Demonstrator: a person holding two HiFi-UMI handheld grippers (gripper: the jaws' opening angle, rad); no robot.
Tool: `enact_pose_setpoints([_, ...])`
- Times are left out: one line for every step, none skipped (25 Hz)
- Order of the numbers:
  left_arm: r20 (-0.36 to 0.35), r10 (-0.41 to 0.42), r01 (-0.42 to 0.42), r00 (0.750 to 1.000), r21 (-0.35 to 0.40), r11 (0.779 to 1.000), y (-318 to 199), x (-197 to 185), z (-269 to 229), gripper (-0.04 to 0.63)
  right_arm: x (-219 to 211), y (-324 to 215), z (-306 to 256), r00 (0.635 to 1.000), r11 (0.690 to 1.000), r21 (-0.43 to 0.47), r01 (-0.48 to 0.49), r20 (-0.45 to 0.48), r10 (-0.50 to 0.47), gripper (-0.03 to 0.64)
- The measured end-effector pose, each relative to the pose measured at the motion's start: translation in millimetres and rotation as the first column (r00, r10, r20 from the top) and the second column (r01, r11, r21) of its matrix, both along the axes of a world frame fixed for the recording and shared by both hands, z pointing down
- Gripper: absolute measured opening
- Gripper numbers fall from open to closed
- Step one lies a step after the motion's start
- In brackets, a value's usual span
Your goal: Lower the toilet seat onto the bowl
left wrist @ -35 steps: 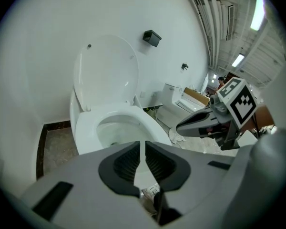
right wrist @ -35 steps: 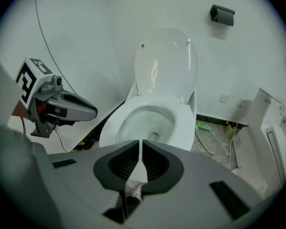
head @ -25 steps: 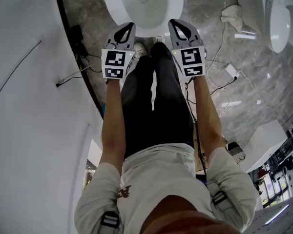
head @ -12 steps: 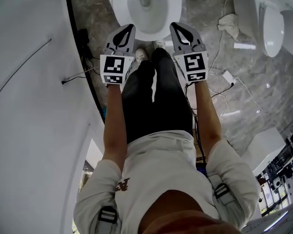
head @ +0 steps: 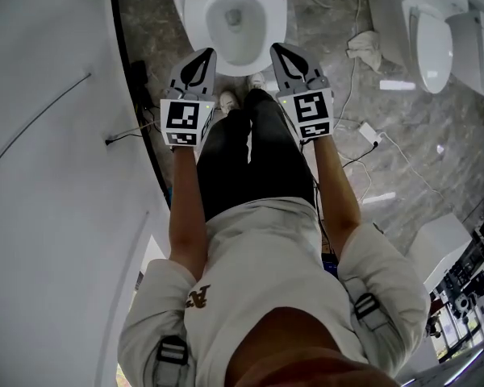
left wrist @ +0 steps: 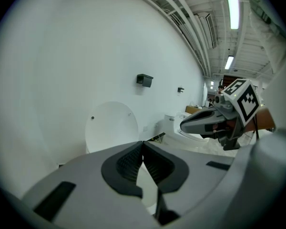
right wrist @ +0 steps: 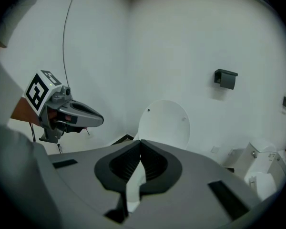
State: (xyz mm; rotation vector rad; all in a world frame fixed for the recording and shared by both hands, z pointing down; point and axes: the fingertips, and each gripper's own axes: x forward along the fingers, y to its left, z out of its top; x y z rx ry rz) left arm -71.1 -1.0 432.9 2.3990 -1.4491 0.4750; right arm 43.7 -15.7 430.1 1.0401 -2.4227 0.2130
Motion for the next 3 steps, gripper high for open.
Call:
enact_pose_setpoints([-0.002,-0.002,0.002,1.0,0.002,1.0,1.1,0.4,-4.5,0.023,0.2,1.0,-4.8,1.0,1.0,0.003,0.001,0.0,-0.001,0.021])
enact_pose_setpoints([-0.005,-0.005,0.005,1.0,0.004,1.0,2.3,0.9,-9.1,0.023,0.6,2.0,-9.8,1.0,1.0,0.006,0.002,0.0,-0.002,0.021])
enact_pose_setpoints([-0.008,-0.009,0.009,1.0,0.006,1.0,3.4,1.4,-13.6,0.023,1.1,3.1,-14.9,1.0,1.0,0.009,0.003,-0.001,-0.003,0.021])
